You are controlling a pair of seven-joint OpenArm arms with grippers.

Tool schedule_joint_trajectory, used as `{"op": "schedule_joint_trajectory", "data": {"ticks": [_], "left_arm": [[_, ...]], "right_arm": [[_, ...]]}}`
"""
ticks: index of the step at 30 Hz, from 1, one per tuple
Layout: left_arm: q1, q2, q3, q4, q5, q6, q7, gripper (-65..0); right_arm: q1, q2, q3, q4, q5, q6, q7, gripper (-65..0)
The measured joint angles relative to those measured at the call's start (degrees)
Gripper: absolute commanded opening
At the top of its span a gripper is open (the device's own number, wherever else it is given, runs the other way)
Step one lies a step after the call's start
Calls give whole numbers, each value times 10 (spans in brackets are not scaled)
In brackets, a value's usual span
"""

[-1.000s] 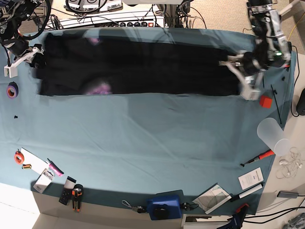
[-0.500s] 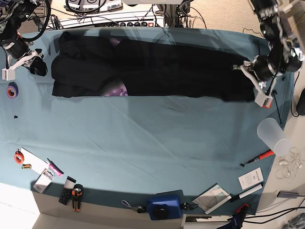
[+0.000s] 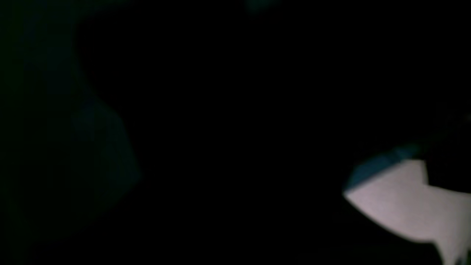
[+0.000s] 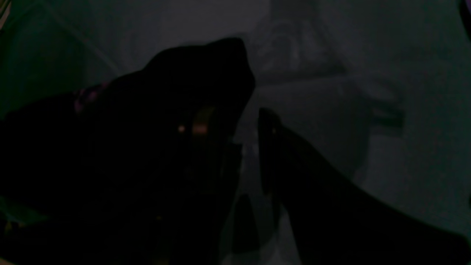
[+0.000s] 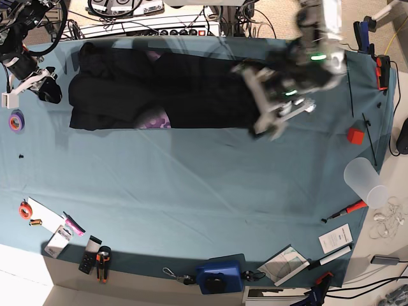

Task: Layout the t-shirt on the table in an organized manner, then fold the t-shirt properly
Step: 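Grasp the strip's end with the left gripper and fold it inward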

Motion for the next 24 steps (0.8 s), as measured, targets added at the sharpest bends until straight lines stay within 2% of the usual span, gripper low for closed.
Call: {"op": "schedule_joint_trajectory", "data": {"ticks": [6,10,15,17,21,23,24], "left_arm": [[-15,45,73,-39,85,10,4,-650],[-14,57,85,-48,100,10,2,-650],[-14,59,85,-49,100,10,-37,-650],[-14,59,85,-49,100,-8,-38,-649],[-12,59,85,-49,82,-29,-73,-363],[-8,59,85,-49,51,-29,-95,-276],[-6,59,85,-49,29,-29,-102,-264]], "right_arm": [[0,0,0,0,-1,0,0,-458],[0,0,0,0,0,0,0,-458],[0,0,0,0,0,0,0,-458],[0,0,0,0,0,0,0,-458],[0,0,0,0,0,0,0,-458],[0,0,0,0,0,0,0,-458],[0,0,0,0,0,0,0,-458]]}}
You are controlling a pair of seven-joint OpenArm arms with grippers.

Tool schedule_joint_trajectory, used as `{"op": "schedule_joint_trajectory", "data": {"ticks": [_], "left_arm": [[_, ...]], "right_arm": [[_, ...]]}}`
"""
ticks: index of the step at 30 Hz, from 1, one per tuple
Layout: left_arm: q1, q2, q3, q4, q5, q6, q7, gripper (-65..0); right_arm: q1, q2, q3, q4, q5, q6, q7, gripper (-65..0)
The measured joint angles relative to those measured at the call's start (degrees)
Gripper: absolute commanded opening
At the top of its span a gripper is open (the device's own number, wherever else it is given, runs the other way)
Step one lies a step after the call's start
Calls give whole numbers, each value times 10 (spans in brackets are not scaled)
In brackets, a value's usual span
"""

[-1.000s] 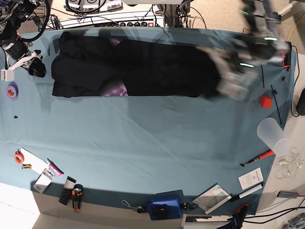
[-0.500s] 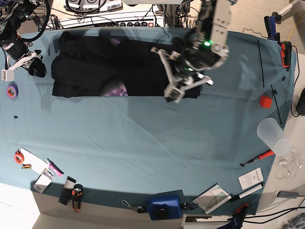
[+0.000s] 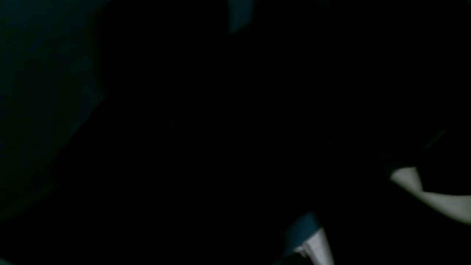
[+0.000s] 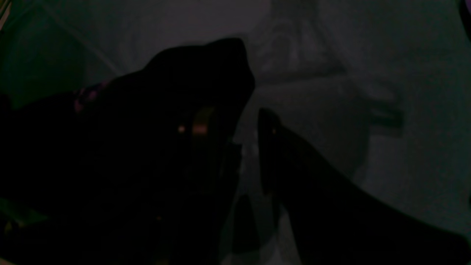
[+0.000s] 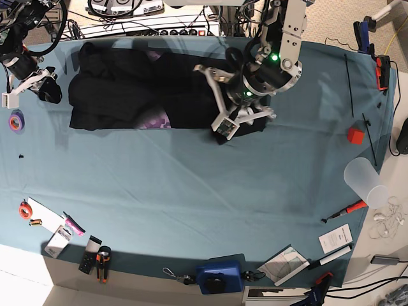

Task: Layout the t-shirt on the table in an organized manner, then fold the t-shirt properly
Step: 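Grasp the strip's end with the left gripper and fold it inward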

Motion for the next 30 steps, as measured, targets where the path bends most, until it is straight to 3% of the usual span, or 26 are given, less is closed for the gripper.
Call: {"op": "schedule_joint_trajectory", "data": {"ticks": [3,5,11,17,23,30], "left_arm": [[-1,0,0,0,-78,0,-15,-265],[-5,0,0,0,-97,-1,-16,-265],[-5,2,0,52,-96,-6,-13,-265],[-5,38,1,73,-97,-9,-17,-265],[-3,10,0,57,-30,-11,-4,-265],[30,-2,0,57,-37,-11,-31,-238]], "right_arm": [[0,0,0,0,0,0,0,-458],[0,0,0,0,0,0,0,-458],[0,0,0,0,0,0,0,-458],[0,0,0,0,0,0,0,-458],[0,0,0,0,0,0,0,-458],[0,0,0,0,0,0,1,-458]]}}
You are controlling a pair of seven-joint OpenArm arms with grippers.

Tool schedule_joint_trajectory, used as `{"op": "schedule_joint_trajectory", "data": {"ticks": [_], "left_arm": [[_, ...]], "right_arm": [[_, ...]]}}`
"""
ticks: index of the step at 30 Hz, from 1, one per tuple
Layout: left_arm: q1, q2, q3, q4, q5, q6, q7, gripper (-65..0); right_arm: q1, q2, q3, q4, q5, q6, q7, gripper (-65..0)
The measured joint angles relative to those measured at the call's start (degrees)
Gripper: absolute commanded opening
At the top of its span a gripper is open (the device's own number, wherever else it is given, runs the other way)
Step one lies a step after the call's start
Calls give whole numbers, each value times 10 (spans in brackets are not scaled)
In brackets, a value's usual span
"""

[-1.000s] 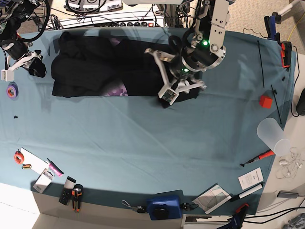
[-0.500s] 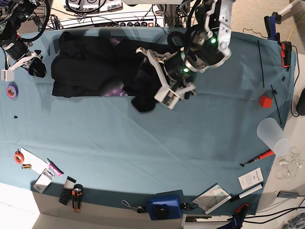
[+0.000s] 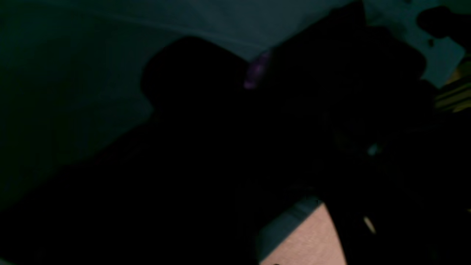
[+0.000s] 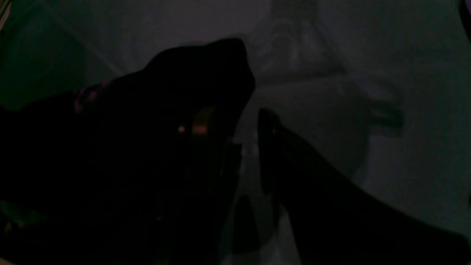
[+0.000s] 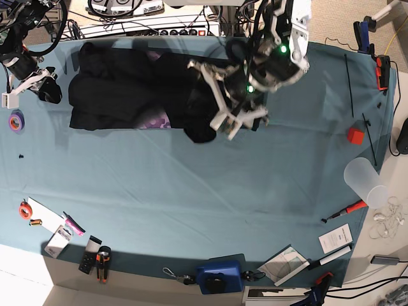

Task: Layout the t-shirt on the table in an organized manner, then fold the t-shirt properly

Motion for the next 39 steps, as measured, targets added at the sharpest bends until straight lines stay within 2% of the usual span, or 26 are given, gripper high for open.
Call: {"op": "schedule_joint_trajectory", "data": {"ticks": [4,7,9,11,12,14,16,19,23,26,29,30,33,39], "left_arm": [[2,0,0,0,-30,0,-11,-237],[2,2,0,0,-30,1,-56,-238],[2,2,0,0,-7,0,-99,-237],[2,3,0,0,39,0,-101,-219],[2,1,0,0,52,-5,-97,-202],[9,-2,0,-1,57,-43,-101,-178],[23,-1,0,-1,56,-63,-100,-177],[29,-1,0,-1,45,-75,-105,-177],[29,-1,0,-1,8,-75,-113,-177],[29,-1,0,-2,10,-75,-182,-177],[29,0,0,-2,73,-75,-233,-177],[29,0,0,-2,90,-81,-232,-177],[34,0,0,-3,121,-146,-198,-159],[42,0,0,-50,125,-149,-200,-147]], "right_arm": [[0,0,0,0,0,0,0,-458],[0,0,0,0,0,0,0,-458],[0,0,0,0,0,0,0,-458],[0,0,0,0,0,0,0,-458],[0,0,0,0,0,0,0,-458],[0,0,0,0,0,0,0,-458],[0,0,0,0,0,0,0,-458],[0,0,0,0,0,0,0,-458],[0,0,0,0,0,0,0,-458],[0,0,0,0,0,0,0,-458],[0,0,0,0,0,0,0,-458],[0,0,0,0,0,0,0,-458],[0,0,0,0,0,0,0,-458],[0,0,0,0,0,0,0,-458]]}}
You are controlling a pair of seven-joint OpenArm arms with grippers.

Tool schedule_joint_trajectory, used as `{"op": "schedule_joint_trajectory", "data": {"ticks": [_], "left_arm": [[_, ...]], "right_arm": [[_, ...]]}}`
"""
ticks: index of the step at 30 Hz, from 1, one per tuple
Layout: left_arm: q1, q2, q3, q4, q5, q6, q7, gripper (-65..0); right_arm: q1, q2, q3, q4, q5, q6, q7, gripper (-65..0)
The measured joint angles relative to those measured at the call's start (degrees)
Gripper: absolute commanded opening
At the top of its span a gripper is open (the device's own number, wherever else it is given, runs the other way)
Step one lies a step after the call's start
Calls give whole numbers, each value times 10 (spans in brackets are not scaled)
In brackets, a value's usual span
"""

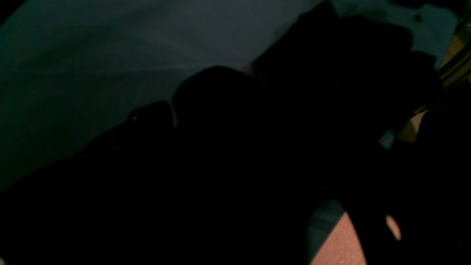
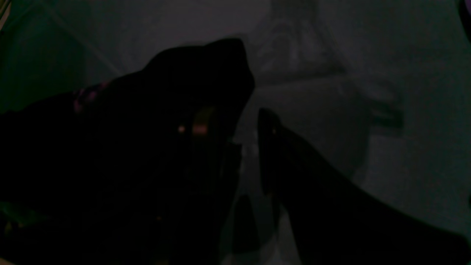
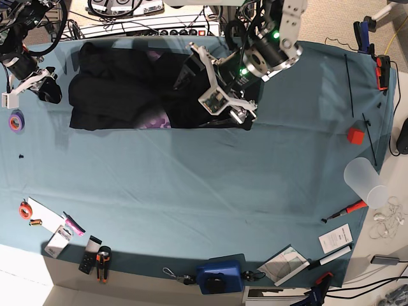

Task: Layout the t-shirt on the table in an organized manner, then fold the t-shirt properly

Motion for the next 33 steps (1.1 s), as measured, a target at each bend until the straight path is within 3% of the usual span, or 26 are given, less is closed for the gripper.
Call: {"op": "schedule_joint_trajectory", "data": {"ticks": [3,6,10,12,13,14,15,16,18,19,21,22,23,25,27,29,33], "left_arm": [[-3,0,0,-12,0,3,0,-147],[-7,0,0,-19,-1,42,-10,-147],[-10,1,0,-19,-24,109,-24,-147],[-13,3,1,-32,-33,170,-43,-147],[-16,4,1,-43,-52,200,-18,-147],[-20,3,-2,-45,-94,212,59,-147],[-21,-1,-3,-45,-164,209,132,-147],[-16,-2,4,-45,-212,195,159,-148],[-9,6,24,-51,-172,145,101,-148],[-11,9,25,-57,-155,158,66,-148],[-23,8,17,-57,-175,212,71,-148],[-26,6,13,-54,-200,211,71,-148],[-26,13,14,-53,-208,185,67,-148],[-23,35,21,-52,-169,155,48,-148],[-30,35,21,-52,-132,155,47,-148],[-32,32,17,-52,-124,177,45,-148],[-31,29,17,-36,-167,185,128,-183]], "right_arm": [[0,0,0,0,0,0,0,-458],[0,0,0,0,0,0,0,-458],[0,0,0,0,0,0,0,-458],[0,0,0,0,0,0,0,-458],[0,0,0,0,0,0,0,-458],[0,0,0,0,0,0,0,-458],[0,0,0,0,0,0,0,-458],[0,0,0,0,0,0,0,-458],[0,0,0,0,0,0,0,-458],[0,0,0,0,0,0,0,-458],[4,0,0,0,0,0,1,-458],[5,0,0,0,0,0,1,-458],[6,1,0,0,0,0,1,-458],[6,-1,0,0,4,0,0,-458],[6,0,0,0,-2,0,0,-458],[6,2,0,0,-2,0,0,-458],[6,0,0,0,0,0,0,-458]]}}
